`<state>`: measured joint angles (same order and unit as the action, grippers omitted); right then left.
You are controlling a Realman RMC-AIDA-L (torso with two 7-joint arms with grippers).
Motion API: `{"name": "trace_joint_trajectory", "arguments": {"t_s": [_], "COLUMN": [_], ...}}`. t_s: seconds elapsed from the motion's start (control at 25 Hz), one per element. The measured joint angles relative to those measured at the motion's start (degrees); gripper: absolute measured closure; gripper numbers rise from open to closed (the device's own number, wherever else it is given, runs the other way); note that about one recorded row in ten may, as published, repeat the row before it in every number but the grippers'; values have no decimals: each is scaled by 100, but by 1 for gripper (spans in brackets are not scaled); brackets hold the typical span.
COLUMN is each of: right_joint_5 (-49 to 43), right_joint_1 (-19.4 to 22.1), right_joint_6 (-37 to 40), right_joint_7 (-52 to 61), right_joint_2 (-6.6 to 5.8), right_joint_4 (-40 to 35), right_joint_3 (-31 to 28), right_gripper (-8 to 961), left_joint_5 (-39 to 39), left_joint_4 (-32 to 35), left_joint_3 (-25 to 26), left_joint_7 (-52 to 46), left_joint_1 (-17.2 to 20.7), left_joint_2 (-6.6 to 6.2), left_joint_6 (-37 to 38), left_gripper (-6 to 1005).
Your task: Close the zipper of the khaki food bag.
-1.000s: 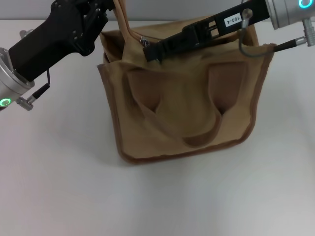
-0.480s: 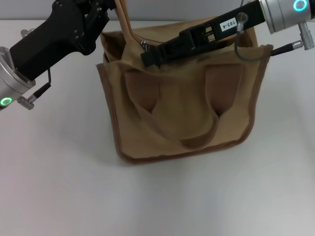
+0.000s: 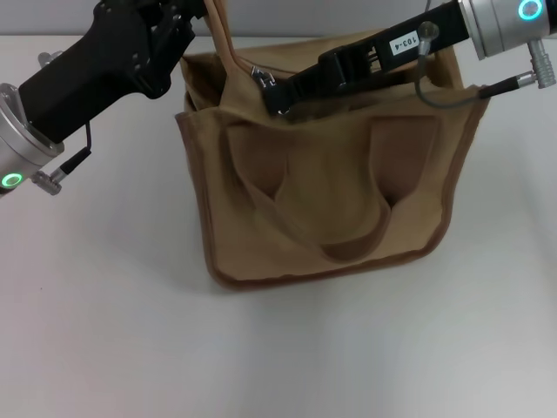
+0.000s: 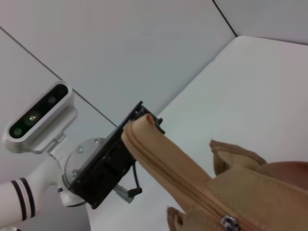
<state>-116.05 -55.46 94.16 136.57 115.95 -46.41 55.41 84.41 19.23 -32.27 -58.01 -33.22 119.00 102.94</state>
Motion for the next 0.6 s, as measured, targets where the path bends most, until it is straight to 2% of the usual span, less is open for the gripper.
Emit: {"name": "trace_joint_trajectory", "arguments": {"t_s": [0.16, 0.4, 0.6], "right_joint_5": [-13, -61, -44], "right_joint_1": [34, 63, 215], "right_joint_6": [-54, -62, -48], "right_joint_7": [1, 1, 1], "right_joint_2": [-2, 0, 1], "right_joint_4": [-33, -84, -291], "right_joint_3": [8, 12, -24], "right_gripper": [879, 936, 944], "left_joint_5": [1, -15, -24], "left_joint_4": [-6, -8, -8], "left_joint_3": [-6, -8, 18], "left_joint_7": [0, 0, 0], "left_joint_1": [0, 13, 43], "left_joint_2": [0, 0, -8], "left_joint_6": [6, 5, -5], "left_gripper": [984, 984, 984]}}
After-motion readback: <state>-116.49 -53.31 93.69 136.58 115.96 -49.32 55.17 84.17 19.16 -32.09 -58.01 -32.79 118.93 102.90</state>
